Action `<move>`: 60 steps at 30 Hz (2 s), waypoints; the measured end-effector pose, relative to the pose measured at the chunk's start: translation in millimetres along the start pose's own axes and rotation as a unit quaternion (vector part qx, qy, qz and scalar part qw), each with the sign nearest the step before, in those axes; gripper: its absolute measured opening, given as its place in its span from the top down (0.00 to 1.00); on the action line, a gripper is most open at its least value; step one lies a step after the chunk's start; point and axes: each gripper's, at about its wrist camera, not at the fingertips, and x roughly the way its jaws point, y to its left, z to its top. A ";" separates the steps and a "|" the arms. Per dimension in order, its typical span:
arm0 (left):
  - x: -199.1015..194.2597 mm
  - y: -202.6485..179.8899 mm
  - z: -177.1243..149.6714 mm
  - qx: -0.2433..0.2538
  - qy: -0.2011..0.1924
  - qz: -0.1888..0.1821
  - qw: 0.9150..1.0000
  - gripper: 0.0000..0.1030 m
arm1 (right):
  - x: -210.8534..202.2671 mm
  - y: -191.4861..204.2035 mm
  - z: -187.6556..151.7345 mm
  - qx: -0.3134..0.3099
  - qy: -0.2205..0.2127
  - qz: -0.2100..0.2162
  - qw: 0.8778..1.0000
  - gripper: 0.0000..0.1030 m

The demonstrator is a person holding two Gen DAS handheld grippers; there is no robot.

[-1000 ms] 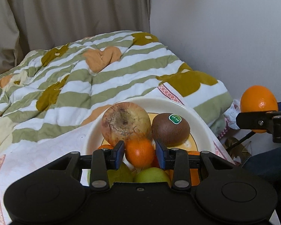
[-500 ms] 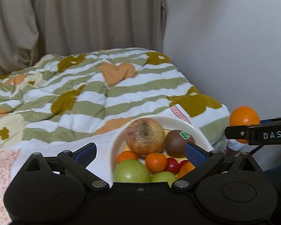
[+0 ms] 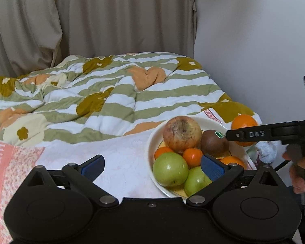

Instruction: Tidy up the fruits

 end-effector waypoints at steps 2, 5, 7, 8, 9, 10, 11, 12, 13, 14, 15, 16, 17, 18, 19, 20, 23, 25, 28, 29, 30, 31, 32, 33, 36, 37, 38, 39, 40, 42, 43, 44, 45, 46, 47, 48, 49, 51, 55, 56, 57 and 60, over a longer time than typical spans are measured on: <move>-1.0 3.3 -3.8 -0.011 0.002 -0.004 1.000 0.01 | 4.7 -2.1 -3.3 0.009 0.002 0.005 1.000 0.27; -1.7 6.4 -8.8 -0.021 0.004 -0.003 1.000 0.01 | 9.7 -3.2 -8.1 0.015 0.006 0.011 1.000 0.26; -1.7 7.2 -12.1 -0.026 0.006 -0.001 1.000 0.01 | 11.3 -2.4 -12.2 0.014 0.007 0.011 1.000 0.25; -2.2 7.3 -14.0 -0.028 0.006 -0.001 1.000 0.01 | 9.7 -1.9 -13.9 0.012 0.001 0.010 1.000 0.25; -2.8 7.8 -15.8 -0.031 0.006 0.000 1.000 0.01 | 7.4 -1.3 -15.0 0.008 -0.007 0.013 1.000 0.24; -3.5 7.9 -17.8 -0.033 0.006 0.001 0.999 0.01 | 5.5 -0.2 -14.8 0.002 -0.013 0.018 1.000 0.23; -4.4 8.3 -20.0 -0.035 0.006 0.001 0.999 0.01 | 4.2 0.8 -14.6 -0.001 -0.017 0.019 1.000 0.20; -5.7 7.9 -22.5 -0.037 0.005 0.002 0.999 0.01 | 4.1 2.0 -14.2 -0.006 -0.016 0.017 1.000 0.16; -7.1 7.8 -24.4 -0.039 0.005 0.004 0.999 0.01 | 4.6 3.0 -13.5 -0.011 -0.014 0.016 1.000 0.14; -8.4 7.7 -26.2 -0.040 0.004 0.006 0.999 0.01 | 4.2 3.3 -13.7 -0.014 -0.014 0.015 1.000 0.13; -10.3 7.6 -28.5 -0.042 0.003 0.009 0.999 0.01 | 3.1 3.8 -14.3 -0.018 -0.017 0.015 1.000 0.09; -12.6 7.2 -30.2 -0.044 0.002 0.012 0.999 0.01 | 1.3 4.0 -14.9 -0.024 -0.019 0.013 0.999 0.07; -15.2 6.7 -32.1 -0.046 0.000 0.016 0.999 0.01 | -1.2 5.0 -15.6 -0.029 -0.021 0.010 0.999 0.03; -18.6 6.3 -34.0 -0.048 -0.001 0.020 0.999 0.01 | -4.8 5.8 -16.2 -0.034 -0.026 0.008 0.999 0.01; -23.1 5.6 -35.7 -0.050 -0.003 0.025 0.998 0.01 | -8.5 6.6 -17.1 -0.037 -0.029 0.009 0.999 0.01; -27.0 5.4 -37.0 -0.052 -0.005 0.028 0.998 0.01 | -12.7 7.5 -17.8 -0.040 -0.031 0.011 0.999 0.01; -43.5 5.0 -38.9 -0.061 -0.013 0.040 0.997 0.01 | -26.1 10.8 -20.1 -0.049 -0.032 0.016 0.998 0.00; -56.4 6.6 -41.0 -0.070 -0.020 0.044 0.996 0.01 | -34.1 15.6 -21.5 -0.058 -0.031 0.018 0.998 0.00; -74.3 11.6 -45.3 -0.079 -0.027 0.048 0.995 0.01 | -48.6 25.2 -26.4 -0.071 -0.027 0.017 0.997 0.00; -78.8 13.4 -46.1 -0.081 -0.029 0.049 0.995 0.01 | -54.5 28.3 -28.5 -0.072 -0.029 0.018 0.997 0.00; -85.2 14.9 -47.4 -0.083 -0.033 0.052 0.995 0.01 | -61.2 32.3 -30.9 -0.074 -0.030 0.019 0.997 0.00; -92.9 17.3 -48.9 -0.084 -0.038 0.057 0.994 0.00 | -66.4 37.2 -32.4 -0.077 -0.028 0.019 0.996 0.00; -99.9 19.8 -50.1 -0.086 -0.041 0.061 0.994 0.00 | -72.8 43.1 -34.5 -0.082 -0.023 0.015 0.996 0.00; -106.8 22.5 -51.5 -0.089 -0.045 0.065 0.993 0.00 | -80.8 49.1 -36.8 -0.087 -0.022 0.013 0.996 0.00; -128.8 32.7 -54.7 -0.093 -0.053 0.085 0.991 0.00 | -105.3 65.9 -43.0 -0.096 -0.021 0.019 0.995 0.00; -134.5 35.4 -55.3 -0.092 -0.055 0.093 0.990 0.00 | -115.8 72.4 -45.6 -0.095 -0.024 0.022 0.995 0.00; -140.2 38.0 -56.1 -0.089 -0.057 0.100 0.989 0.00 | -124.7 78.3 -48.2 -0.094 -0.026 0.022 0.995 0.00; -145.1 41.0 -56.8 -0.085 -0.058 0.107 0.989 0.00 | -131.8 84.2 -50.1 -0.096 -0.026 0.020 0.995 0.00; -150.6 44.6 -57.9 -0.081 -0.057 0.114 0.988 0.00 | -139.7 90.7 -53.2 -0.097 -0.027 0.016 0.995 0.00; -159.8 52.1 -60.8 -0.077 -0.056 0.114 0.989 0.00 | -154.0 104.3 -61.4 -0.104 -0.029 0.011 0.994 0.00; -164.3 56.6 -62.1 -0.077 -0.055 0.112 0.989 0.00 | -161.5 111.7 -65.9 -0.107 -0.031 0.008 0.994 0.00; -168.1 61.2 -63.6 -0.076 -0.054 0.110 0.989 0.00 | -166.3 117.0 -69.2 -0.108 -0.032 0.006 0.994 0.00; -171.4 65.2 -65.1 -0.075 -0.053 0.109 0.990 0.00 | -170.7 122.4 -72.6 -0.110 -0.033 0.003 0.993 0.00; -174.6 69.3 -67.0 -0.074 -0.051 0.110 0.990 0.00 | -175.4 127.9 -77.6 -0.110 -0.033 -0.001 0.993 0.00; -176.7 72.7 -68.8 -0.074 -0.050 0.114 0.990 0.00 | -178.2 132.2 -81.7 -0.110 -0.032 -0.005 0.993 0.00; -179.6 76.4 -71.6 -0.073 -0.049 0.118 0.989 0.00 | -180.6 135.6 -85.4 -0.110 -0.030 -0.007 0.993 0.00; -181.7 79.6 -74.4 -0.071 -0.049 0.119 0.989 0.00 | -182.5 138.9 -89.8 -0.108 -0.026 -0.008 0.994 0.00; -184.6 84.3 -81.2 -0.069 -0.048 0.118 0.989 0.00 | -184.0 143.7 -97.4 -0.105 -0.020 -0.013 0.994 0.00; -188.3 92.7 -93.3 -0.071 -0.044 0.112 0.990 0.00 | -182.8 152.0 -111.9 -0.100 -0.013 -0.020 0.995 0.00; -189.1 95.1 -95.4 -0.072 -0.044 0.110 0.990 0.00 | -182.2 153.6 -114.3 -0.097 -0.010 -0.021 0.995 0.00; -190.1 96.7 -96.8 -0.073 -0.043 0.109 0.990 0.00 | -182.1 155.0 -116.3 -0.094 -0.010 -0.022 0.995 0.00; -192.0 101.1 -98.4 -0.076 -0.045 0.101 0.991 0.00 | -183.3 159.1 -120.0 -0.087 -0.010 -0.027 0.996 0.00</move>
